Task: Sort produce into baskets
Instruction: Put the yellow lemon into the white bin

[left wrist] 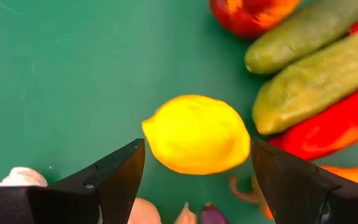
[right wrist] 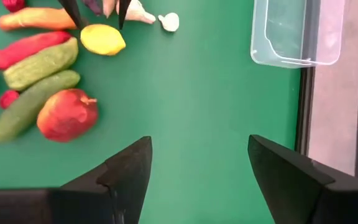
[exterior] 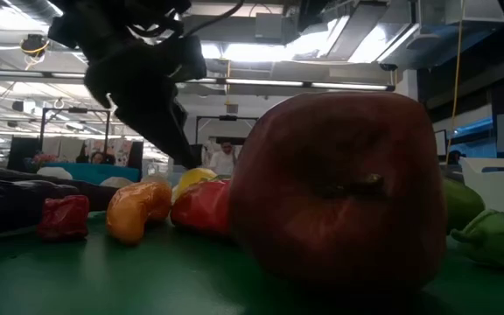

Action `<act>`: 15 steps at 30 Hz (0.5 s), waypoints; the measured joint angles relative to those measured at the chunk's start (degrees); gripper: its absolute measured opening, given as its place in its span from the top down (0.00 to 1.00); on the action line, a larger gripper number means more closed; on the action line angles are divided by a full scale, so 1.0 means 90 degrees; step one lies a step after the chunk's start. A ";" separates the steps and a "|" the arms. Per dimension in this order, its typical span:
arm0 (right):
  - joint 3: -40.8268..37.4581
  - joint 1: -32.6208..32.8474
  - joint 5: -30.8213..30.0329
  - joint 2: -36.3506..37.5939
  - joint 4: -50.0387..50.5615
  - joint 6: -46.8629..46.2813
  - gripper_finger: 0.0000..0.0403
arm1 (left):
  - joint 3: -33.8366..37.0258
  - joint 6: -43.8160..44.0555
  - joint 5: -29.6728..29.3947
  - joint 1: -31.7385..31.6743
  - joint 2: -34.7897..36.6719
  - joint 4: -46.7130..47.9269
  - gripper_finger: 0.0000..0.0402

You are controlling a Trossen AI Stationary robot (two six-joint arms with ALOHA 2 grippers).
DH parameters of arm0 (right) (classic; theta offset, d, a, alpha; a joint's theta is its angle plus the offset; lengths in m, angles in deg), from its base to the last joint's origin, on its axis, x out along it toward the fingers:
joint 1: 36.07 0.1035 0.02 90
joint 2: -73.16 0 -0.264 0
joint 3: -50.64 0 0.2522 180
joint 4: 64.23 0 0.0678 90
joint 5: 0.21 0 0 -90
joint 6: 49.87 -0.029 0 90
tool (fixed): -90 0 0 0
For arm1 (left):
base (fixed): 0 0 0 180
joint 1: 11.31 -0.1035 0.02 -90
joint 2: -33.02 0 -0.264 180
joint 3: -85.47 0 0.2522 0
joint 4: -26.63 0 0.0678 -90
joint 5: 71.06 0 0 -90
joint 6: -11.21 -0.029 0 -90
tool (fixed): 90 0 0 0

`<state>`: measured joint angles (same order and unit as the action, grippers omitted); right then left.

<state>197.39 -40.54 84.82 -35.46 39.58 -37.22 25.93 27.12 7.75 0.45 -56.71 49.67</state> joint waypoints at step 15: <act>-0.0007 0.0000 0.0213 -0.0019 -0.0002 -0.0256 0.34 | -0.0005 -0.1517 -0.0075 -0.0369 -0.0249 -0.0303 0.28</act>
<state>197.32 -40.54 86.73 -35.64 39.56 -39.53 25.89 13.46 7.08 -2.87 -58.95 46.95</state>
